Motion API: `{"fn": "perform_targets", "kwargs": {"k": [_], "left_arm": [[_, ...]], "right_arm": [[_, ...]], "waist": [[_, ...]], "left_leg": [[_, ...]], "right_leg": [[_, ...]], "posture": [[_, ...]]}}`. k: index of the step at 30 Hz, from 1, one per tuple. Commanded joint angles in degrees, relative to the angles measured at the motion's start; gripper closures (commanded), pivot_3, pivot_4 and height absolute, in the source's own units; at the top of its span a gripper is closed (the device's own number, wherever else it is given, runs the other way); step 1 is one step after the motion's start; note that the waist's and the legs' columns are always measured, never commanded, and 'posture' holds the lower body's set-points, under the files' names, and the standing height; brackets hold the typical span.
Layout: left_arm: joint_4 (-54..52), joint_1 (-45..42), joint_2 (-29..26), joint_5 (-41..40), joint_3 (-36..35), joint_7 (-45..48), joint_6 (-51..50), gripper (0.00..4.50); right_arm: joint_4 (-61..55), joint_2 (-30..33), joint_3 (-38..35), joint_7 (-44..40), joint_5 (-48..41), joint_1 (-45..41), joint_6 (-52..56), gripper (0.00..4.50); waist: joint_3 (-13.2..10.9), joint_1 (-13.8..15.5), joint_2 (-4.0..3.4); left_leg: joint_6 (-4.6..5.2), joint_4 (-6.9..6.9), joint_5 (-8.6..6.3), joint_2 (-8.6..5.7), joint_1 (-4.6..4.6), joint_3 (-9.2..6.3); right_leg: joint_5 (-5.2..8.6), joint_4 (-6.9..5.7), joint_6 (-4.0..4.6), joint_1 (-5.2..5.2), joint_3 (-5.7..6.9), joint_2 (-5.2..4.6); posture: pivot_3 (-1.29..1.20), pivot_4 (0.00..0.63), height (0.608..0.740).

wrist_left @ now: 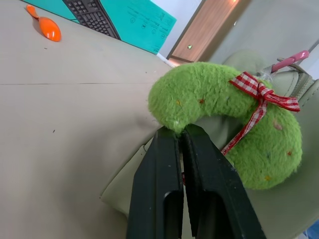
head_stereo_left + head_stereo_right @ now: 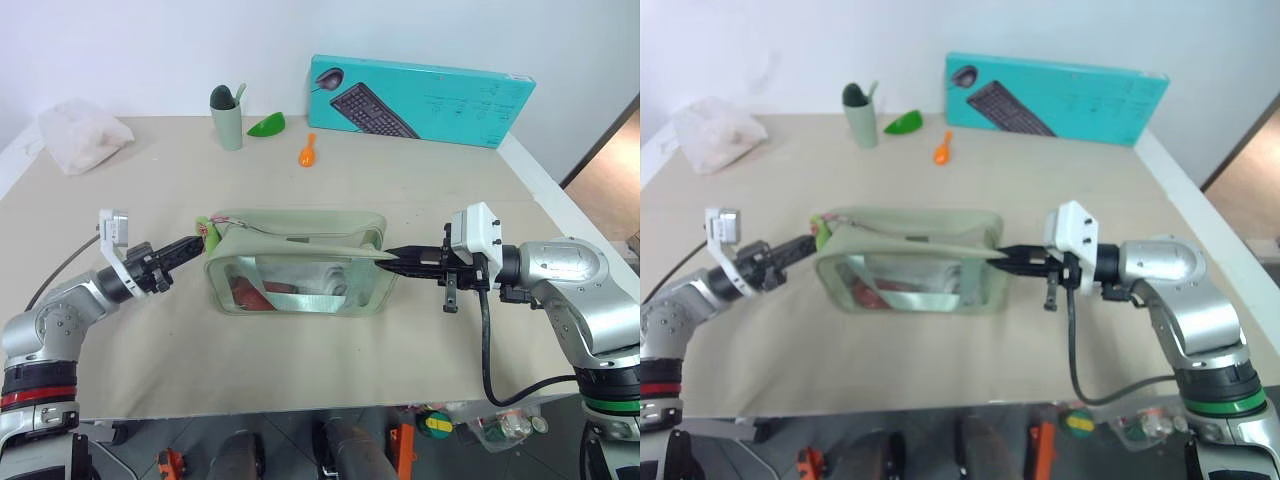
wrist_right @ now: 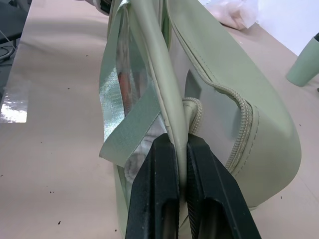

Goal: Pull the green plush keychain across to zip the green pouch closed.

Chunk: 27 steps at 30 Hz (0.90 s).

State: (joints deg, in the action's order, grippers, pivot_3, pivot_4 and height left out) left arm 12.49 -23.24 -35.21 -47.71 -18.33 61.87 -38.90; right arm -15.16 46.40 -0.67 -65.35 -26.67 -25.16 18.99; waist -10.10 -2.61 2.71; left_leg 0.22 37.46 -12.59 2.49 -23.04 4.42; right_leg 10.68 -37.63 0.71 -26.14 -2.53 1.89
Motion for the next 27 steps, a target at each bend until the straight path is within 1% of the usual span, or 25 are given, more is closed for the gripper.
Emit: {"fn": "perform_targets", "kwargs": {"k": [1,3,5,7,9,11,15,19,20,23,24,27], "left_arm": [[-3.8,-4.7,0.4,-4.7,-4.5,-1.3,0.3,4.4],[-6.0,-7.3,0.4,-8.6,-6.5,-2.8,-1.9,4.4],[-10.3,-10.4,-0.1,-13.0,-6.9,-3.8,-4.8,4.4],[-13.4,-13.2,-0.3,-16.3,-5.9,-5.4,-8.4,4.4],[-15.1,-14.7,-0.3,-17.4,-4.4,-7.0,-10.7,4.4],[-16.5,-15.0,-0.8,-16.6,-2.0,-7.3,-12.3,4.4],[-17.9,-13.6,-2.2,-12.3,2.7,-5.9,-12.1,4.4],[-14.2,-13.9,-2.1,-9.6,3.9,-6.3,-11.3,4.4],[-13.5,-14.3,-1.9,-10.2,3.5,-6.4,-11.9,3.79],[-12.8,-15.2,-1.6,-11.3,2.5,-6.3,-12.4,2.86],[-12.5,-15.4,-1.6,-11.4,2.3,-6.4,-12.4,2.45],[-11.8,-15.9,-1.3,-12.1,1.1,-6.6,-12.0,1.48]], "right_arm": [[-2.4,0.0,-0.3,0.1,-0.5,0.4,0.1,4.5],[-2.4,0.0,-0.2,0.2,-0.5,0.3,0.1,4.5],[-2.1,-0.1,0.1,0.1,-0.4,-0.1,0.0,4.5],[-1.9,-0.4,0.5,0.2,-0.2,-0.7,0.0,4.5],[-1.8,-0.6,0.8,0.3,-0.1,-1.0,0.0,4.5],[-1.8,-0.8,0.9,0.4,0.0,-1.2,0.0,4.5],[-1.9,-0.9,0.8,0.5,0.0,-1.2,0.0,4.5],[-2.2,-0.8,0.5,1.0,0.2,-0.9,0.0,4.5],[-2.4,-0.8,0.4,1.0,0.1,-0.8,0.1,4.5],[-2.6,-0.7,0.3,1.2,0.1,-0.6,0.2,4.5],[-2.7,-0.7,0.3,1.3,0.1,-0.6,0.3,4.5],[-2.8,-0.6,0.3,1.4,0.0,-0.5,0.4,4.5]], "waist": [[0.0,0.1,0.04],[-0.1,0.1,0.12],[-0.1,0.0,0.13],[0.0,0.0,0.13],[0.0,-0.2,0.11],[0.0,-0.2,0.11],[0.0,-0.2,0.11],[0.0,-0.1,0.11],[0.0,-0.1,0.11],[0.0,-0.1,0.11],[0.0,-0.1,0.11],[0.0,-0.1,0.11]], "left_leg": [[0.0,0.02,0.0,0.0,-0.02,-0.02],[0.0,0.05,0.0,0.01,-0.07,-0.04],[0.0,0.07,0.0,0.01,-0.08,-0.04],[0.0,0.06,0.0,-0.04,-0.08,-0.02],[-0.01,0.04,-0.01,-0.07,-0.03,0.06],[-0.01,-0.01,-0.01,-0.06,0.04,0.1],[-0.02,0.0,0.0,0.04,0.03,-0.02],[-0.02,-0.01,0.0,0.07,0.05,-0.05],[-0.02,0.0,0.0,0.07,0.05,-0.05],[-0.02,0.0,0.0,0.11,0.04,-0.04],[-0.02,0.0,0.0,0.14,0.04,-0.05],[-0.02,-0.01,0.0,0.14,0.03,-0.04]], "right_leg": [[-0.01,0.0,-0.01,0.0,0.0,0.0],[-0.05,0.0,-0.09,-0.01,0.03,0.02],[-0.17,0.0,-0.28,-0.01,0.01,0.02],[-0.2,0.0,-0.34,0.0,-0.03,-0.02],[-0.21,0.01,-0.35,0.0,-0.13,-0.03],[-0.21,0.0,-0.35,0.02,-0.19,-0.01],[-0.21,0.0,-0.34,0.01,-0.11,0.18],[-0.19,0.0,-0.3,0.01,-0.11,0.32],[-0.18,0.0,-0.29,0.01,-0.12,0.35],[-0.18,0.0,-0.28,0.0,-0.14,0.38],[-0.17,0.0,-0.27,0.0,-0.14,0.36],[-0.17,0.0,-0.26,0.0,-0.18,0.35]], "posture": [[0.0,0.15,0.74],[0.0,0.15,0.74],[0.0,0.15,0.74],[0.0,0.15,0.74],[0.0,0.15,0.74],[0.0,0.15,0.74],[0.0,0.15,0.74],[0.0,0.15,0.74],[0.0,0.15,0.74],[0.0,0.15,0.74],[0.0,0.15,0.74],[0.0,0.15,0.74]]}}
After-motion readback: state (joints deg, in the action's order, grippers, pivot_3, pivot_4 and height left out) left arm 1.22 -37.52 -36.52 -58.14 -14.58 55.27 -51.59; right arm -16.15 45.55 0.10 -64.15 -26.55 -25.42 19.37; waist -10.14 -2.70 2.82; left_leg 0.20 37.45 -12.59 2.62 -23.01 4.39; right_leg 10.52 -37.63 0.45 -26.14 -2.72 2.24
